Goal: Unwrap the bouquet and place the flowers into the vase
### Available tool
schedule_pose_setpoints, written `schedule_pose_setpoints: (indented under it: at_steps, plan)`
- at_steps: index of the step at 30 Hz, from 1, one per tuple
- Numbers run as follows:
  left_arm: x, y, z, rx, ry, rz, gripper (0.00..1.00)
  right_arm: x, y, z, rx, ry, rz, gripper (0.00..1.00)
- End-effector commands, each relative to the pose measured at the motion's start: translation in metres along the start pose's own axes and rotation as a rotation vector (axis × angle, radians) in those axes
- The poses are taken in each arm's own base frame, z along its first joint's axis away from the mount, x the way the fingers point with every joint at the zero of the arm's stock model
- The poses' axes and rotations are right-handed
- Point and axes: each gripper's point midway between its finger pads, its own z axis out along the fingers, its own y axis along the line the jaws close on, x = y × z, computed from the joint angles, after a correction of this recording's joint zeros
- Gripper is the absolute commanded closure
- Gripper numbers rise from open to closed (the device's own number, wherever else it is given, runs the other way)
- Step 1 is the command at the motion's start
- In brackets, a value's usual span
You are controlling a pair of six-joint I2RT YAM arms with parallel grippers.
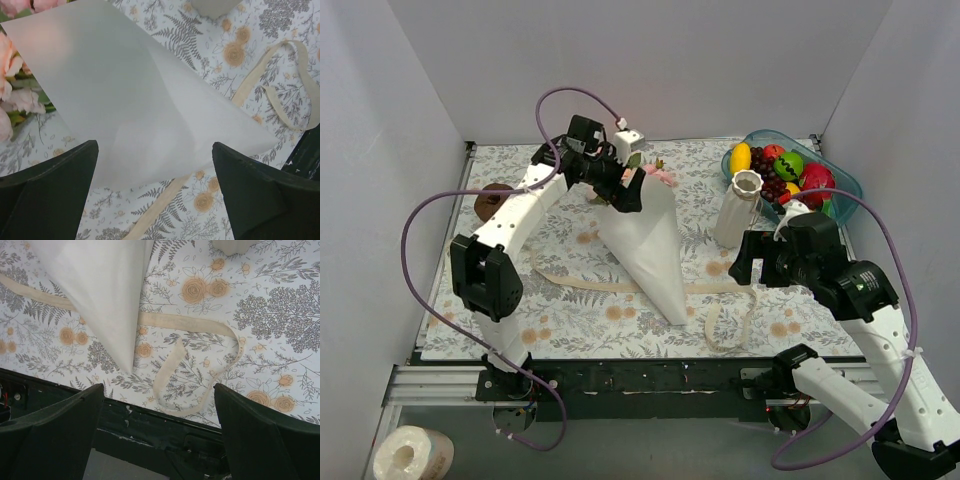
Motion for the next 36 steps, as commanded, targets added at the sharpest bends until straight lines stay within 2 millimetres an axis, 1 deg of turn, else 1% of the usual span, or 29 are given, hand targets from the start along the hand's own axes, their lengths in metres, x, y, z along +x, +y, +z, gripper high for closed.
schedule_pose_setpoints:
  at_steps: [1, 2, 4, 5, 6, 7, 8, 9, 10, 11, 14, 15, 18, 21, 26, 30, 31, 32, 36]
  plan:
    - [0.020, 0.026, -0.023, -0.041, -0.027, -0.047, 0.02, -0.004, 0.004, -0.002, -0.030, -0.033, -0.006, 0.02]
    - [0.026, 0.036, -0.028, -0.033, -0.032, -0.072, 0.02, -0.003, 0.003, -0.003, -0.027, -0.034, -0.007, 0.02]
    - [0.040, 0.042, -0.027, -0.013, -0.013, -0.091, 0.02, -0.003, 0.003, -0.003, -0.025, -0.033, -0.006, 0.02]
    - [0.053, 0.043, -0.027, 0.009, 0.000, -0.116, 0.02, -0.003, 0.003, -0.003, -0.024, -0.034, -0.009, 0.02]
    - [0.062, 0.042, -0.026, 0.021, 0.013, -0.122, 0.02, -0.003, 0.003, -0.004, -0.024, -0.034, -0.009, 0.02]
    - [0.065, 0.040, -0.027, 0.027, 0.012, -0.118, 0.02, -0.003, 0.003, -0.003, -0.024, -0.032, -0.009, 0.02]
    - [0.079, 0.039, -0.025, 0.035, 0.031, -0.134, 0.02, -0.003, 0.003, -0.004, -0.024, -0.034, -0.009, 0.02]
    - [0.081, 0.037, -0.025, 0.045, 0.025, -0.130, 0.02, -0.003, 0.003, -0.004, -0.024, -0.036, -0.010, 0.02]
    - [0.081, 0.034, -0.030, 0.046, 0.015, -0.123, 0.02, -0.004, 0.003, -0.004, -0.023, -0.036, -0.010, 0.02]
    - [0.091, 0.031, -0.028, 0.057, 0.029, -0.129, 0.02, -0.004, 0.002, -0.004, -0.022, -0.038, -0.011, 0.02]
    - [0.100, 0.022, -0.029, 0.097, 0.037, -0.132, 0.02, -0.004, 0.002, -0.003, -0.020, -0.034, -0.015, 0.02]
    - [0.108, 0.018, -0.027, 0.115, 0.049, -0.144, 0.02, -0.004, 0.003, -0.002, -0.021, -0.032, -0.012, 0.02]
    - [0.117, 0.015, -0.023, 0.135, 0.062, -0.159, 0.05, -0.004, 0.003, 0.001, -0.024, -0.027, -0.012, 0.02]
    - [0.119, 0.014, -0.021, 0.148, 0.066, -0.166, 0.09, -0.004, 0.004, 0.001, -0.025, -0.025, -0.010, 0.02]
    - [0.116, 0.012, -0.017, 0.179, 0.057, -0.166, 0.13, -0.006, 0.004, 0.000, -0.024, -0.031, -0.012, 0.02]
    - [0.119, 0.016, -0.007, 0.189, 0.059, -0.179, 0.14, -0.007, 0.005, 0.000, -0.030, -0.033, -0.011, 0.02]
    - [0.120, 0.017, -0.006, 0.186, 0.060, -0.179, 0.14, -0.007, 0.005, 0.000, -0.031, -0.036, -0.011, 0.02]
    - [0.121, 0.020, -0.004, 0.174, 0.058, -0.172, 0.14, -0.005, 0.010, 0.000, -0.056, -0.025, -0.011, 0.02]
    - [0.128, 0.022, 0.000, 0.175, 0.070, -0.178, 0.14, -0.007, 0.011, -0.002, -0.062, -0.028, -0.016, 0.02]
